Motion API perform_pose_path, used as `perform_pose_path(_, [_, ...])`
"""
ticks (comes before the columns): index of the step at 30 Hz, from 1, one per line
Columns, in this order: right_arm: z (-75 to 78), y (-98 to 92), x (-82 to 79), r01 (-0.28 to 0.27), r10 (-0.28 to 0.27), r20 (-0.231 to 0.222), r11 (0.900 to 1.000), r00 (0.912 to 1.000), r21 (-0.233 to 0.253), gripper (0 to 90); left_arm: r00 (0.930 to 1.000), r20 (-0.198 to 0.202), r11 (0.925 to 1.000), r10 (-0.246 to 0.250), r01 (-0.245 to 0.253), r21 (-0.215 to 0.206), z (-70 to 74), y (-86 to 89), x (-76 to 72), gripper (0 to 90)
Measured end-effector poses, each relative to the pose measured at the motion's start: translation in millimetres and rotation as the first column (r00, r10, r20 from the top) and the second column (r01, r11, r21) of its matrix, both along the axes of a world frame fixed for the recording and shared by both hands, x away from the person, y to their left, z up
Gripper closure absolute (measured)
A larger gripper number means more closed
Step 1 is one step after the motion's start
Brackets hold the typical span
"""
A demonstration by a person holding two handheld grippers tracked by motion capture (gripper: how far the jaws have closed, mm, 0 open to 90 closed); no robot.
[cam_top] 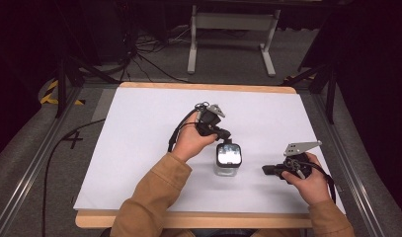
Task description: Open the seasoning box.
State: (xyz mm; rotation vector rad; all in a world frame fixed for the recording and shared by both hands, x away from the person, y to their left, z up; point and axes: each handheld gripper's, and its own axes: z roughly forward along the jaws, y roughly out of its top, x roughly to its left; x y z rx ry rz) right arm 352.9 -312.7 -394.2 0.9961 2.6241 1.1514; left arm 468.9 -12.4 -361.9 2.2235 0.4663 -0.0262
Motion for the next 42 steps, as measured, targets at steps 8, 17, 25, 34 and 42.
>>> perform_pose_path(8, [-0.8, 8.2, 0.0, -0.019, 0.019, -0.002, 1.000, 0.9998, -0.004, 90.0, 0.9999, -0.014, 0.9999, -0.004, 0.004, -0.016, -1.5, -1.4, -0.2, 89.6])
perform_pose_path(17, [2.6, 17.6, -2.8, -0.041, 0.041, 0.014, 0.999, 0.9991, -0.001, 90.0, 0.9997, -0.022, 0.9999, 0.012, -0.012, -0.006, -0.5, -2.5, -1.4, 90.0])
perform_pose_path(25, [11.5, 32.0, -6.0, -0.081, 0.080, 0.047, 0.996, 0.9957, 0.028, 90.0, 0.9997, -0.024, 0.9999, 0.011, -0.011, -0.011, -1.2, -2.0, -0.5, 90.0])
perform_pose_path(34, [12.3, 53.0, -6.2, -0.116, 0.113, 0.072, 0.993, 0.9909, 0.036, 90.0, 0.9995, -0.028, 0.9998, 0.014, -0.014, -0.016, -1.7, -2.0, 0.0, 90.0])
perform_pose_path(42, [10.0, 62.2, -3.6, -0.105, 0.098, 0.096, 0.992, 0.9905, 0.069, 90.0, 0.9994, -0.029, 0.9998, 0.017, -0.017, -0.013, -1.8, -2.1, -0.2, 90.0])
